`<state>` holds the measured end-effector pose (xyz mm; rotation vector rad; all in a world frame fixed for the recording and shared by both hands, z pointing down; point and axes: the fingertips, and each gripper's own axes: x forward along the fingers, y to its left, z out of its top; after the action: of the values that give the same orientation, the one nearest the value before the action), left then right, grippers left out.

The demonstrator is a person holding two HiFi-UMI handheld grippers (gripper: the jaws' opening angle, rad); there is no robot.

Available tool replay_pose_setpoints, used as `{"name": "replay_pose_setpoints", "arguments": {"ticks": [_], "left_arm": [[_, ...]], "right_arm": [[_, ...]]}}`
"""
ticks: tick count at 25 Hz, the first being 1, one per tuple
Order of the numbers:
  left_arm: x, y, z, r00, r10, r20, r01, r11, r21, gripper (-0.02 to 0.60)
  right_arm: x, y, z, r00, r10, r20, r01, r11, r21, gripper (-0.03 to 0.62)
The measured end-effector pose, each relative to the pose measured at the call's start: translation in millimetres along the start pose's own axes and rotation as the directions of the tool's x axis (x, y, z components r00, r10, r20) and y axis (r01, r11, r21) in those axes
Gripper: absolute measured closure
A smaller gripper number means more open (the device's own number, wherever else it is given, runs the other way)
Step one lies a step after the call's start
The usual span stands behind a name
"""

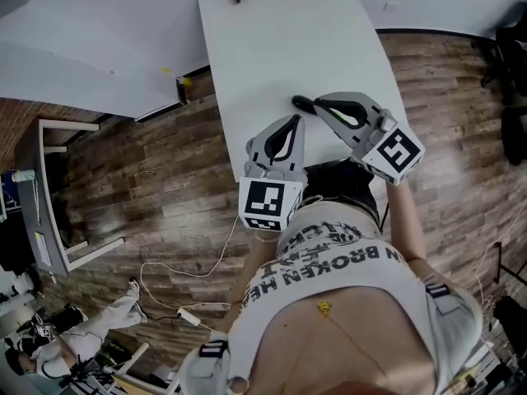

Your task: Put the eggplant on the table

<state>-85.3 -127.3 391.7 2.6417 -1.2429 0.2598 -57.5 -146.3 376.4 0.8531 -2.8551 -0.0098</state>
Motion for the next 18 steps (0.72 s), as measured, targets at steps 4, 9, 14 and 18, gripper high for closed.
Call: {"name": "replay_pose_setpoints", "arguments": {"ticks": [4, 9, 14, 18], "left_arm": [[0.1, 1.0, 12.5, 0.999, -0.003, 0.045, 0.002, 1.0, 0.015, 0.575], [0.2, -3.6, 26.8, 0.995, 0.002, 0.096, -0.005, 1.0, 0.027, 0.575], [-0.8, -10.1, 32.2, 0.993, 0.0, 0.115, -0.004, 0.999, 0.038, 0.575], [1.0, -11.8, 34.6, 0.993, -0.001, 0.12, -0.005, 0.999, 0.049, 0.575]], "right_arm": [[-2.2, 1.8, 15.4, 0.997, 0.003, 0.072, -0.004, 1.0, 0.018, 0.583], [-12.0, 5.0, 29.9, 0.992, -0.003, 0.129, 0.002, 1.0, 0.006, 0.583], [-20.2, 8.9, 38.2, 0.988, -0.009, 0.156, 0.009, 1.0, -0.001, 0.583], [-22.8, 8.7, 42.0, 0.986, -0.016, 0.165, 0.016, 1.0, 0.004, 0.583]]}}
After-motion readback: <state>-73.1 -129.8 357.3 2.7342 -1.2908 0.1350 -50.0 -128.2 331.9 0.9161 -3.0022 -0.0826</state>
